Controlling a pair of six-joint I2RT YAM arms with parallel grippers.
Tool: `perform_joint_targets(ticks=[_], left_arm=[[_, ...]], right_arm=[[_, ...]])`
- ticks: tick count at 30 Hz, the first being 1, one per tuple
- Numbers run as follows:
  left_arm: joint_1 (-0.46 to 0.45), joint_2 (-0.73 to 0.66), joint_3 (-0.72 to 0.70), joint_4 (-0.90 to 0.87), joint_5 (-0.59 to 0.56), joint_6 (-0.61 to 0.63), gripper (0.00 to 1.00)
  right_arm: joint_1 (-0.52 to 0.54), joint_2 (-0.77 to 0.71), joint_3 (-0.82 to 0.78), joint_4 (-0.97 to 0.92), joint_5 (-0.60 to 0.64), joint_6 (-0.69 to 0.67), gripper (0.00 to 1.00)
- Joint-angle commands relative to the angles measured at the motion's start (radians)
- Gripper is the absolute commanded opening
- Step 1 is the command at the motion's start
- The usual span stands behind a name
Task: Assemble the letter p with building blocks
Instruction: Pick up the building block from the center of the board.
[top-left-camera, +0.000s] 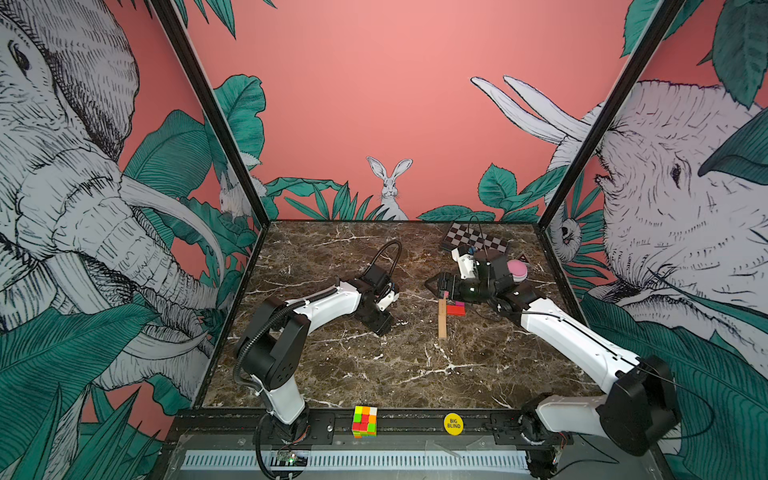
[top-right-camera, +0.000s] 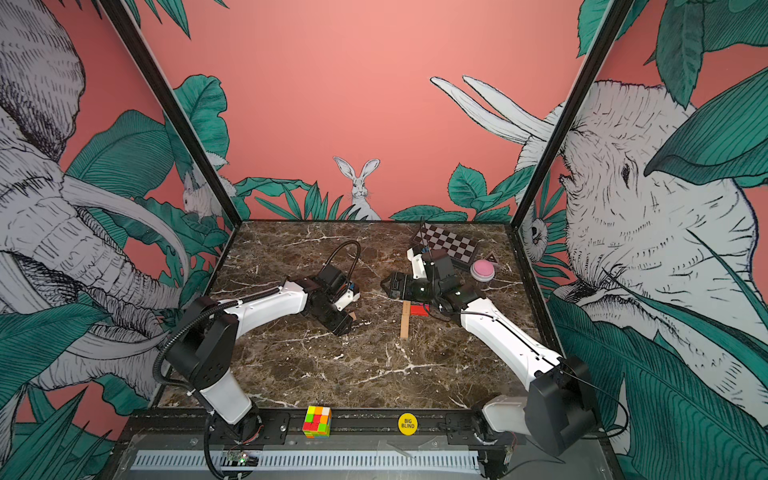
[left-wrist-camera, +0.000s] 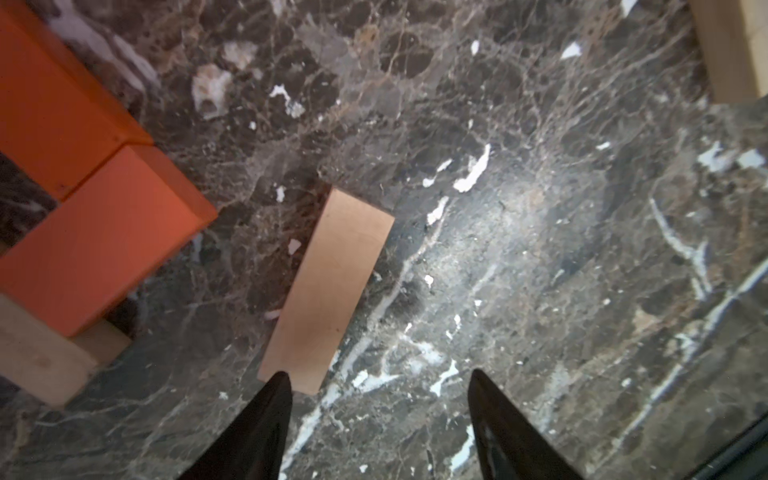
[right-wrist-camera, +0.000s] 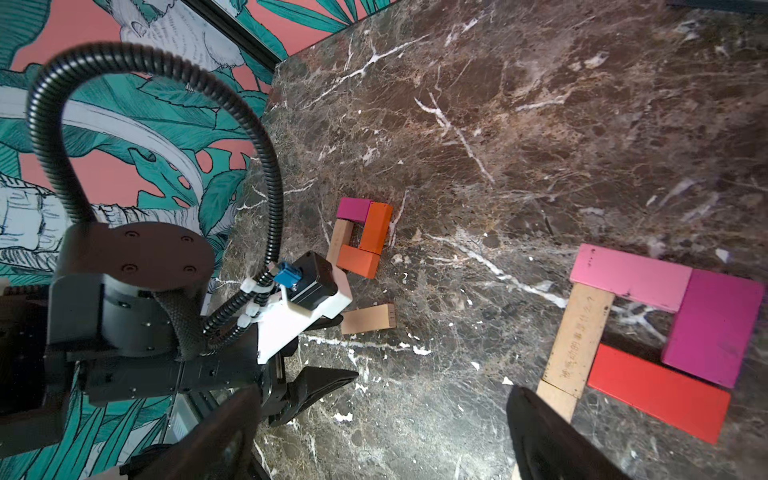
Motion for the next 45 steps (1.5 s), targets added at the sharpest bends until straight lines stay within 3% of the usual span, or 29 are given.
perform_joint_targets(ticks=[1,14,26,30,39,45], left_arm=[[0.000,-0.009,-0.009,0.054,-0.085,0.045,0.71],[-0.024,0.059,0.020,0.066,-0.080,0.077,0.65],[-0.055,0.073,0.030,0.015,-0.115,0.066,0.47],[-0.055,0.054,0.019,0.007,-0.095,0.039,0.34],[-0.104,-0.073,-0.033,-0.010,-0.119,-0.147,0.17],[-0.103,-0.253,-0.148,-0.047,-0.194,-0.369,0.16]], right_arm=[[-0.003,-0.021,-0.025,0.031,-0.020,0.012,0.95],[-0.004,-0.070,-0.092,0.073,-0.042,0.056,0.98],[-0.004,-0.078,-0.115,0.093,-0.033,0.078,0.98],[-0.004,-0.087,-0.109,0.091,-0.034,0.068,0.99],[-0.004,-0.074,-0.087,0.079,-0.033,0.055,0.99],[-0.004,-0.055,-0.070,0.082,-0.026,0.045,0.99]])
